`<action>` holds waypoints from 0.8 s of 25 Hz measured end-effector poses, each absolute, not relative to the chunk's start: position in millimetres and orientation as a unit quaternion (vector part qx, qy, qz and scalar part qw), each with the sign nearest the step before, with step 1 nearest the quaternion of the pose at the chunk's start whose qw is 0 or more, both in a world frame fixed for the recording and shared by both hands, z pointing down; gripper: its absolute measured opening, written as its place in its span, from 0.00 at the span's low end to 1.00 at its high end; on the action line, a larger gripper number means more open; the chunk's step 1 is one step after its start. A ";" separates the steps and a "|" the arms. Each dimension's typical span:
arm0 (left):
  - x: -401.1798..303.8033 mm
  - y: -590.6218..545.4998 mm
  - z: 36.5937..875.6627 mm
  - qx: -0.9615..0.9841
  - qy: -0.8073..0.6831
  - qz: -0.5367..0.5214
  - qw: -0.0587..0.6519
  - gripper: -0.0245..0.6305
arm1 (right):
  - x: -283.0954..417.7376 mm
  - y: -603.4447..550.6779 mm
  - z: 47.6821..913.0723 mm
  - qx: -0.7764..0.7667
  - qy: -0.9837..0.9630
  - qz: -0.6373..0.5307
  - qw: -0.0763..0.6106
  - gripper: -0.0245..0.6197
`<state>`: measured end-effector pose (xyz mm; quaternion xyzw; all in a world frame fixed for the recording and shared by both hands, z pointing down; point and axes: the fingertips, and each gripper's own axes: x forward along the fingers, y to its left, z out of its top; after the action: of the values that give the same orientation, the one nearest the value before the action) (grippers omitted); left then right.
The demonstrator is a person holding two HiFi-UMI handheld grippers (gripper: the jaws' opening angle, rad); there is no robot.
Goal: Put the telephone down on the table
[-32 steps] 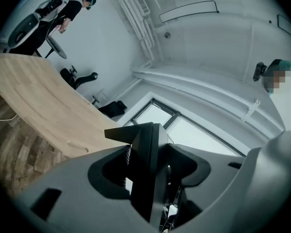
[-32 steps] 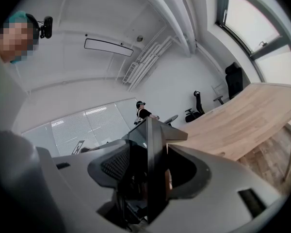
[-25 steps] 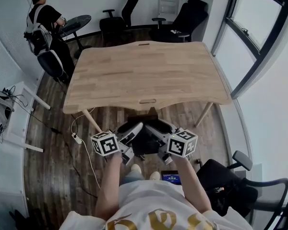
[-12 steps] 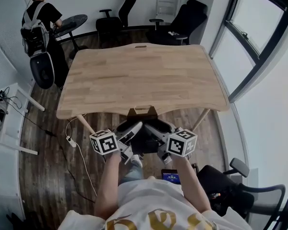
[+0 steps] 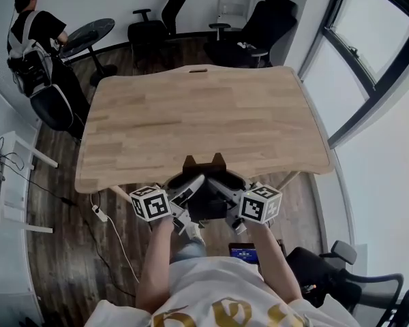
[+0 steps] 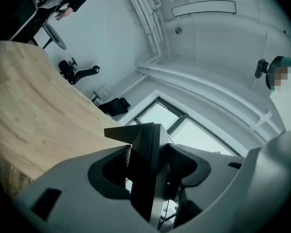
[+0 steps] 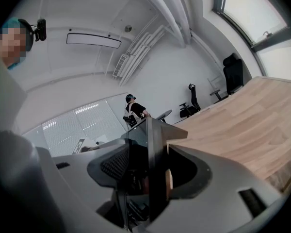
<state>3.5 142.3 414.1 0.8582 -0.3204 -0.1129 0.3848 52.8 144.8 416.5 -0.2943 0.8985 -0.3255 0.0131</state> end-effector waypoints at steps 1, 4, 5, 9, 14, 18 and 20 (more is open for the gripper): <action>-2.8 129.4 413.9 0.858 -0.321 -0.113 0.386 0.39 | 46.6 131.9 416.3 -0.294 0.898 -0.327 0.012 0.39; -23.6 89.4 414.3 0.856 -0.320 -0.113 0.389 0.39 | 25.7 92.0 416.8 -0.293 0.897 -0.330 0.007 0.39; -30.7 76.6 415.6 0.856 -0.320 -0.113 0.390 0.39 | 18.5 79.2 418.1 -0.293 0.897 -0.331 0.006 0.39; -57.3 28.7 420.1 0.858 -0.317 -0.108 0.389 0.39 | -8.6 31.2 423.2 -0.292 0.896 -0.335 0.003 0.39; -80.5 -20.4 428.7 0.860 -0.309 -0.103 0.392 0.39 | -32.0 -16.9 432.2 -0.298 0.892 -0.340 0.005 0.39; -83.5 -45.9 434.3 0.863 -0.301 -0.095 0.395 0.39 | -34.8 -41.2 437.8 -0.309 0.886 -0.345 0.008 0.39; -80.2 -56.1 434.3 0.865 -0.295 -0.093 0.395 0.39 | -31.5 -50.8 438.0 -0.314 0.885 -0.345 0.011 0.39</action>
<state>-80.2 -56.1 434.3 0.8650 -0.2953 -0.0928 0.3950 -31.5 -50.8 438.0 -0.3141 0.8846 -0.3446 0.0106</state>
